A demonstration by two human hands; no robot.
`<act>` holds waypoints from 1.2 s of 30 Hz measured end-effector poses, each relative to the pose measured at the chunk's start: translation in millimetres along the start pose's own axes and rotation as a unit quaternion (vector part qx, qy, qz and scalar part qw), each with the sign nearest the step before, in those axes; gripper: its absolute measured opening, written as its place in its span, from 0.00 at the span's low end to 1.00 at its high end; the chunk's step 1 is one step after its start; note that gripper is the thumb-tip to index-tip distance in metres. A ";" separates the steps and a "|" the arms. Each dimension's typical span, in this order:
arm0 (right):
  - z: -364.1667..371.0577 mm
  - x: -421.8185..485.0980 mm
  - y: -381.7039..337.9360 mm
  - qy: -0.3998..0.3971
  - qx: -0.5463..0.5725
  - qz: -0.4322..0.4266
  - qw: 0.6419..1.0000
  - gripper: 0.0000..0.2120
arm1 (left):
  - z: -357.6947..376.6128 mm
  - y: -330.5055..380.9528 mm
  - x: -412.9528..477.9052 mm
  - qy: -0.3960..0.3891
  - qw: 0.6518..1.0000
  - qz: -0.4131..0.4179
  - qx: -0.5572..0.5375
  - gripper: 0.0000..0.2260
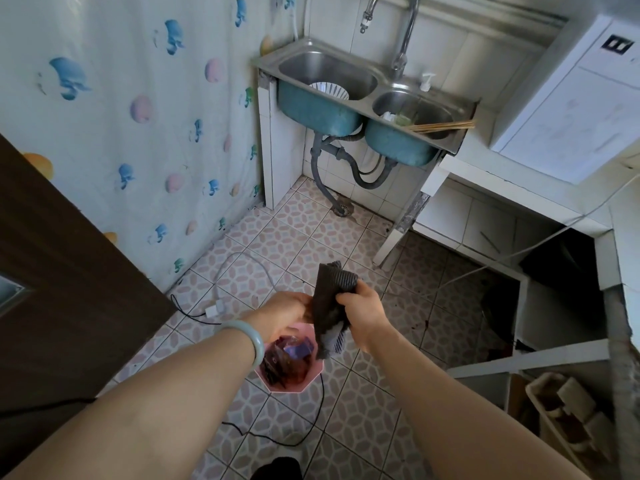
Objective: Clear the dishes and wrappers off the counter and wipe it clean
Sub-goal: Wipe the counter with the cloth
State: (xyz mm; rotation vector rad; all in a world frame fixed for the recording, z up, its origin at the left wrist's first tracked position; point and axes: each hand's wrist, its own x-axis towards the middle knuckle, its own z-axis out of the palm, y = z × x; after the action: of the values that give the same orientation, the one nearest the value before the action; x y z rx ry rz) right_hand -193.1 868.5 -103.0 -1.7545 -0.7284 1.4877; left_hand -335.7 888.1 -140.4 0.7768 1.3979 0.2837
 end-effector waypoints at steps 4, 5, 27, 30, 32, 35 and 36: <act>-8.5 -0.8 1.5 0.009 -0.049 -0.011 0.999 0.14 | -2.4 3.3 -3.7 0.069 0.997 -0.018 0.035 0.16; -11.4 -1.6 1.1 0.012 -0.070 -0.018 0.997 0.14 | -2.6 5.1 -7.3 0.091 0.996 -0.014 0.021 0.20; -117.5 -41.3 -26.8 0.155 -0.132 -0.095 0.974 0.22 | 51.3 96.6 -36.2 -0.109 0.951 0.173 0.233 0.13; -135.4 -44.0 -32.6 0.179 -0.170 -0.095 0.964 0.07 | 58.0 107.4 -35.5 -0.113 0.935 0.200 0.271 0.18; -148.3 -48.1 -38.8 0.142 -0.100 -0.079 0.982 0.03 | 65.6 110.8 -37.6 -0.104 0.918 0.256 0.285 0.20; -166.3 -56.7 -49.3 0.143 -0.075 -0.097 0.982 0.03 | 77.9 112.7 -42.2 -0.077 0.873 0.370 0.308 0.18; -172.7 -60.3 -52.8 0.157 -0.089 -0.107 0.978 0.03 | 81.7 113.2 -42.0 -0.069 0.854 0.399 0.326 0.17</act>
State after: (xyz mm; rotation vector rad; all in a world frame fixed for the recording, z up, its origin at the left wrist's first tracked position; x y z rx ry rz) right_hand -32.4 824.1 -11.0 -1.9188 -0.8726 0.9984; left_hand -236.8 918.8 -37.8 1.9112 0.9550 0.3816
